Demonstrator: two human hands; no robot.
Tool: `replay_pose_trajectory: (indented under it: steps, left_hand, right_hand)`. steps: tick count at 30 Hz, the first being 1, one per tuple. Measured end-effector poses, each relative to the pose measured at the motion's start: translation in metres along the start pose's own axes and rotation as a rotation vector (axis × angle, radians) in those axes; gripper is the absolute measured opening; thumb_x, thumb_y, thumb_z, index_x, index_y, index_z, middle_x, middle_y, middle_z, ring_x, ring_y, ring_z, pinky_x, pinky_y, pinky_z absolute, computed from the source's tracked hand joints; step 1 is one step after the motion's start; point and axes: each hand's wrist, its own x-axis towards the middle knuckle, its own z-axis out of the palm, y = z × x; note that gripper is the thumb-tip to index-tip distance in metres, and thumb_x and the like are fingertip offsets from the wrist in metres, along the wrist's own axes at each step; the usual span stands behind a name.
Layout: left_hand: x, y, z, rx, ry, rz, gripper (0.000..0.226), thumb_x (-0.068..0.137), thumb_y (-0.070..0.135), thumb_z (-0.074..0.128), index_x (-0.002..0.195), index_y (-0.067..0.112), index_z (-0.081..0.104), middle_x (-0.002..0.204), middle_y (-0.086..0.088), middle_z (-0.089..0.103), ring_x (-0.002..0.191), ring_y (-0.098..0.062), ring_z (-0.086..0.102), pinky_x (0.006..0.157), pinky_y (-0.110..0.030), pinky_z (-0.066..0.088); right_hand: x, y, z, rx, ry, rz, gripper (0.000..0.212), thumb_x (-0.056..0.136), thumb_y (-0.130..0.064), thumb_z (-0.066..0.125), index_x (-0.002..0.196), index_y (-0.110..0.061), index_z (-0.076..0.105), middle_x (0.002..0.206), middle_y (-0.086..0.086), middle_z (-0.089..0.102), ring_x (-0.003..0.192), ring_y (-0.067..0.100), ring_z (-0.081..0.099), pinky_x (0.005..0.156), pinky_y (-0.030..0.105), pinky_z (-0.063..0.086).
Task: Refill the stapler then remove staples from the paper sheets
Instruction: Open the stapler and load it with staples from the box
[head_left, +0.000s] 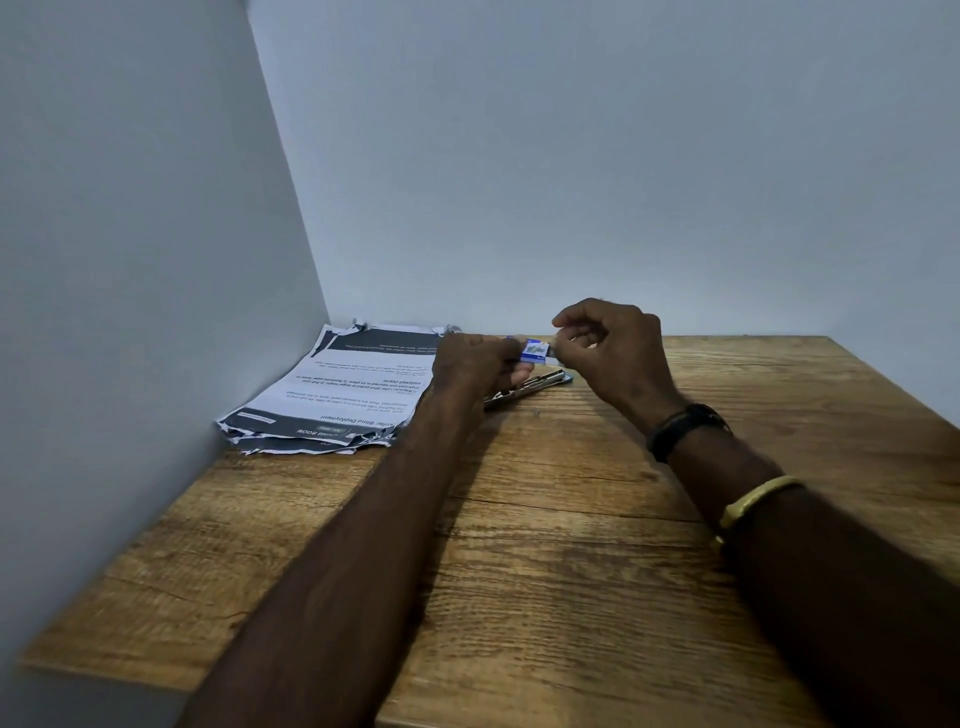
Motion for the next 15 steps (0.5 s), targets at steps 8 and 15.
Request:
replay_pose_trajectory:
  steps: [8,15]
  left_hand:
    - [0.0021,-0.0009,-0.0018,-0.006,0.010,-0.007,0.014,0.089,0.004,0.074,0.077,0.003,0.068,0.069,-0.012,0.072,0.055,-0.014,0.070,0.055,-0.019,0.061]
    - [0.0067,-0.0033,-0.0011,-0.006,0.034,0.003,0.015,0.088,0.001,0.073,0.075,0.001,0.067,0.068,-0.015,0.071,0.057,-0.019,0.069,0.058,-0.022,0.063]
  right_hand:
    - [0.0006,0.0044,-0.0012,-0.035,0.009,-0.074,0.013,0.086,-0.011,0.077,0.098,-0.012,0.082,0.085,-0.005,0.071,0.076,0.005,0.065,0.071,0.000,0.041]
    - [0.0007,0.0013,-0.0003,-0.067,0.014,-0.085,0.007,0.079,-0.012,0.080,0.084,-0.016,0.082,0.074,-0.007,0.072,0.065,-0.004,0.061,0.063,0.002,0.040]
